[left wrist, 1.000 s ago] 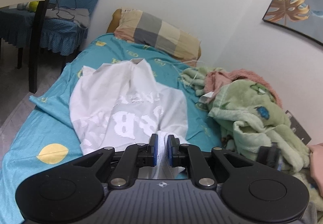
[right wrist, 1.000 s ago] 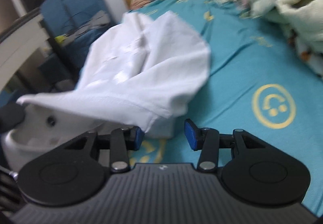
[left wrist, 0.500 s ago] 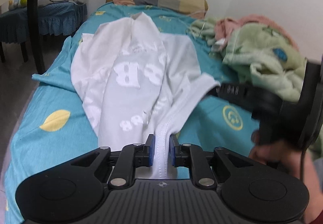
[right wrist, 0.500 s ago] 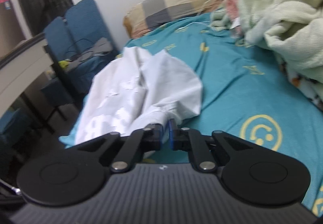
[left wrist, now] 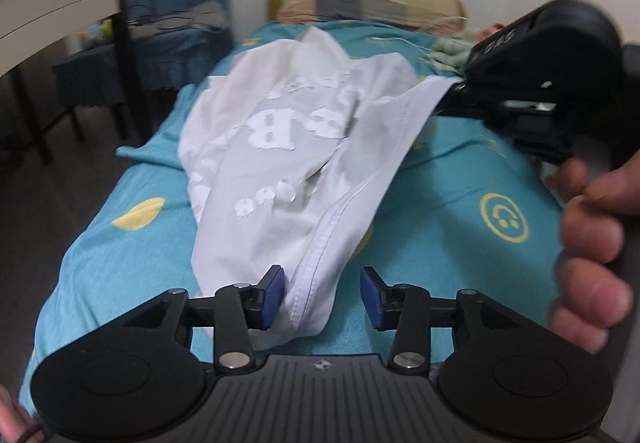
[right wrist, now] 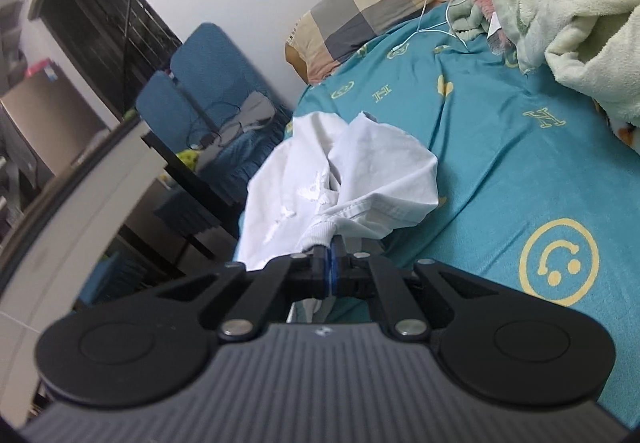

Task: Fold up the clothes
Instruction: 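Grasp the T-shirt hem with the right gripper while the left gripper holds it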

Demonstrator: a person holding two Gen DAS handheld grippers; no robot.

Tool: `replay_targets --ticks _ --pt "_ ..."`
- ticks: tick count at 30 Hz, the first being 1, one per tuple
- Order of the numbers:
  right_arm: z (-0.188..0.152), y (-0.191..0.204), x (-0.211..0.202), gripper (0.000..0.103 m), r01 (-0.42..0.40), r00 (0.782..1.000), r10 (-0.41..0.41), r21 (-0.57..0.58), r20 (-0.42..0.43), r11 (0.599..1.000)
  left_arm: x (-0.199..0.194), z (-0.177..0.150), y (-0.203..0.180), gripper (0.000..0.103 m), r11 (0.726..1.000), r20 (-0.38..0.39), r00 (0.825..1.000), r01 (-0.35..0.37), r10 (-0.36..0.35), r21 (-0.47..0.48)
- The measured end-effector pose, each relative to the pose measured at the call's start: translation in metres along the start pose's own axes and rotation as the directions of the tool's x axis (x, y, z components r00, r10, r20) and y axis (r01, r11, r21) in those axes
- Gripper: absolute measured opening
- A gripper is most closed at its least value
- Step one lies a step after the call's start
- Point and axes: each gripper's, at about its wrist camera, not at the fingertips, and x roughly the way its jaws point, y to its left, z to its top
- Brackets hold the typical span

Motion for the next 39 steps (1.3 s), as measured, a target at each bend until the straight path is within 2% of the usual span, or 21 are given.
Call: replay_targets --ticks 3,6,9,12,15,22,25,27,28,30,35,38,39 --pt "0.005 -0.003 -0.006 0.004 -0.021 1.000 0.020 0.024 0.017 1.000 0.000 -0.006 -0.009 0.045 0.991 0.067 0.990 -0.116 0.120 -0.059" --pt "0.010 -0.007 -0.014 0.004 -0.023 0.998 0.021 0.039 0.056 0.999 -0.006 -0.008 -0.006 0.051 0.963 0.125 0.960 -0.231 0.249 -0.141" --pt "0.013 -0.008 -0.020 0.004 -0.021 0.996 0.017 0.043 0.091 0.999 -0.017 -0.007 0.009 0.054 0.925 0.129 0.939 -0.278 0.318 -0.258" --pt "0.012 -0.006 -0.022 0.004 -0.008 0.994 0.005 0.029 0.112 1.000 -0.029 -0.012 0.018 0.057 0.897 0.128 0.924 -0.304 0.359 -0.322" --pt "0.012 -0.005 -0.024 0.004 0.005 0.991 -0.007 0.016 0.134 1.000 -0.034 -0.019 0.017 0.057 0.889 0.083 0.936 -0.293 0.342 -0.352" --pt "0.011 -0.005 -0.028 0.004 0.047 0.985 -0.045 -0.007 0.168 0.999 -0.017 -0.031 0.017 0.055 0.907 -0.024 0.975 -0.214 0.221 -0.362" --pt "0.011 -0.008 -0.025 0.004 0.068 0.986 -0.066 -0.002 0.152 0.998 -0.006 -0.034 0.020 0.046 0.912 -0.078 0.984 -0.177 0.160 -0.370" --pt "0.010 -0.009 -0.023 0.004 0.082 0.987 -0.080 -0.003 0.140 0.997 -0.004 -0.035 0.025 0.035 0.904 -0.084 0.987 -0.160 0.138 -0.396" --pt "0.009 -0.010 -0.022 0.004 0.089 0.987 -0.087 -0.005 0.136 0.996 -0.005 -0.036 0.028 0.032 0.898 -0.079 0.988 -0.154 0.133 -0.412" --pt "0.007 -0.012 -0.020 0.004 0.112 0.986 -0.109 -0.016 0.130 0.994 -0.012 -0.032 0.035 0.012 0.883 -0.041 0.990 -0.140 0.136 -0.448" --pt "-0.002 -0.019 -0.006 0.004 0.208 0.975 -0.202 -0.062 0.095 0.976 -0.032 -0.013 0.056 0.004 0.849 0.076 0.981 -0.114 0.178 -0.517" --pt "-0.008 -0.024 0.005 0.004 0.250 0.968 -0.246 -0.084 0.051 0.965 -0.045 0.004 0.070 0.003 0.835 0.156 0.966 -0.089 0.205 -0.543" --pt "-0.009 -0.022 0.005 0.004 0.257 0.966 -0.251 -0.102 0.063 0.961 -0.049 0.010 0.074 0.003 0.833 0.185 0.959 -0.081 0.214 -0.547"
